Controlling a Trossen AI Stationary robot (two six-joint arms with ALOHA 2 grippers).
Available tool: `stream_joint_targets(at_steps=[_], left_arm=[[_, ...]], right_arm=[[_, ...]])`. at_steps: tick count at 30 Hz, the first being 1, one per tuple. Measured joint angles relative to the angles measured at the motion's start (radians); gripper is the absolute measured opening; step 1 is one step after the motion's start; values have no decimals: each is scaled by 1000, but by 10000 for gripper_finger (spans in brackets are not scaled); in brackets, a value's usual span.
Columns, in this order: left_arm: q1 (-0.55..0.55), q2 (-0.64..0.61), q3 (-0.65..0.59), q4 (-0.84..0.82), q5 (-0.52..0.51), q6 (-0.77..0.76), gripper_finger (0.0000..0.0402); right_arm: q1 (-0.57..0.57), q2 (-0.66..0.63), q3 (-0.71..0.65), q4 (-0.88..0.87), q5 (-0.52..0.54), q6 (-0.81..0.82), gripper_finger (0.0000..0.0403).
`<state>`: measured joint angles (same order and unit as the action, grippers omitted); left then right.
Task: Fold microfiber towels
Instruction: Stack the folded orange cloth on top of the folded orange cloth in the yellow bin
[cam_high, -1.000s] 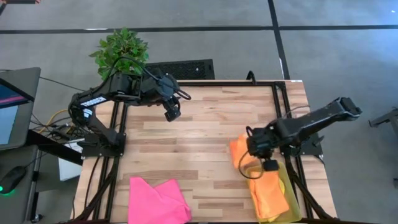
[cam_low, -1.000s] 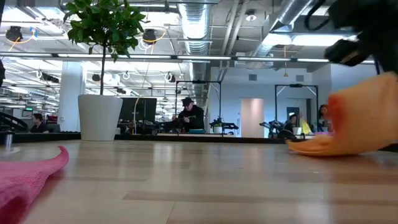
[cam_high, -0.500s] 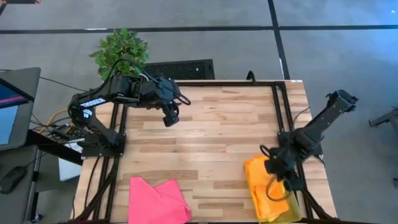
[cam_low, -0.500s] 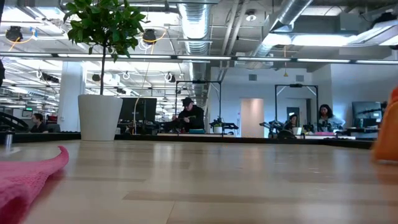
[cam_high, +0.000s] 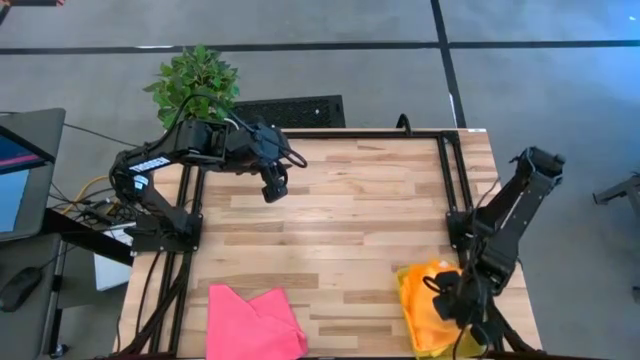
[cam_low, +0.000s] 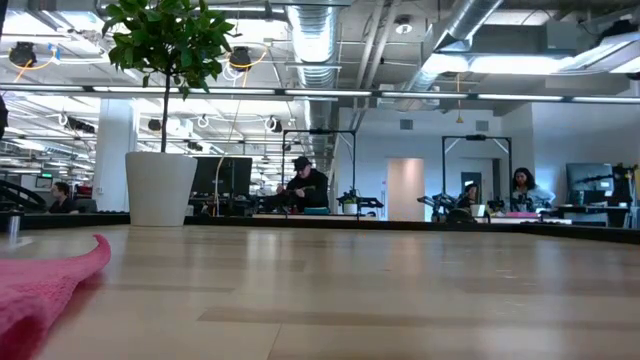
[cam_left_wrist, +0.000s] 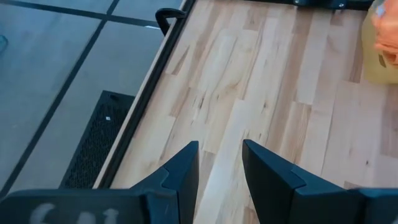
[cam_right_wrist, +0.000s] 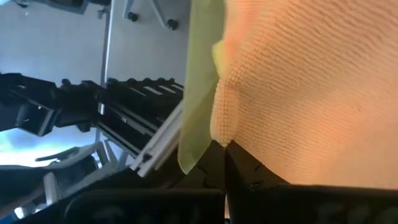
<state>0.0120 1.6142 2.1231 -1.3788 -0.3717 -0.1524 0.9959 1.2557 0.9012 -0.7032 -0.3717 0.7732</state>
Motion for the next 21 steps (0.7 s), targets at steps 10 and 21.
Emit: stream_joint_targets(at_steps=[10, 21], left_arm=[[0, 0, 0, 0, 0, -13, 116], [0, 0, 0, 0, -1, -13, 116]], right_arm=[[18, 103, 0, 24, -37, 30, 13], [-1, 140, 0, 22, -76, 38, 54]])
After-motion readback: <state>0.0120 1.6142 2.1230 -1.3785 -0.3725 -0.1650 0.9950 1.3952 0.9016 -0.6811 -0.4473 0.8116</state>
